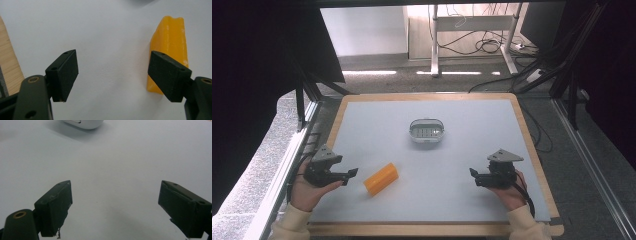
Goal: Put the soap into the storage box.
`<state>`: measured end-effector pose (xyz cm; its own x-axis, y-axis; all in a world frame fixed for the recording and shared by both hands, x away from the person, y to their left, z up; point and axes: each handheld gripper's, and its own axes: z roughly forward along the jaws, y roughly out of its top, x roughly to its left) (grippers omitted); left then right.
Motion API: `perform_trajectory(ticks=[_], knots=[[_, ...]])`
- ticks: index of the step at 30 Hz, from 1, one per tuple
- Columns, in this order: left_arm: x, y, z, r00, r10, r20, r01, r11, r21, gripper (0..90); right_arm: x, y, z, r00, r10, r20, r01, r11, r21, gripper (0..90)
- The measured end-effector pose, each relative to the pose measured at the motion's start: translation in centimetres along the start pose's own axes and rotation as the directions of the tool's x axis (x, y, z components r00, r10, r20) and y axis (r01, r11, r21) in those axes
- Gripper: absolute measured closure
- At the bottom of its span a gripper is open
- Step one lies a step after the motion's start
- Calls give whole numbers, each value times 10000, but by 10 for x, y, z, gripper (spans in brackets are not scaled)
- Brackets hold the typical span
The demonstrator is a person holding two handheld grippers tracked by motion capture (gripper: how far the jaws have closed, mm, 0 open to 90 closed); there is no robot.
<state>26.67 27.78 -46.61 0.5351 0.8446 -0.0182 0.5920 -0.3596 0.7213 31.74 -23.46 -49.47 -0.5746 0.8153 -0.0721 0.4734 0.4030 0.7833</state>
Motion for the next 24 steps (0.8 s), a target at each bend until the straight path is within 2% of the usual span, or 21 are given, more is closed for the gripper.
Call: perform_trajectory(ticks=[9,14,24], knots=[[-2,3,-3,10000,79,24,-79,10000,-10,240,0,0,0,9999,66,-84,-66,10000,5,121],[-9,10,-8,9994,302,140,-303,9995,25,240,1,0,0,10000,39,-82,-39,10000,32,121],[-17,20,-6,9981,568,244,-574,9981,227,239,1,-1,1,9999,15,-119,-14,10000,90,121]])
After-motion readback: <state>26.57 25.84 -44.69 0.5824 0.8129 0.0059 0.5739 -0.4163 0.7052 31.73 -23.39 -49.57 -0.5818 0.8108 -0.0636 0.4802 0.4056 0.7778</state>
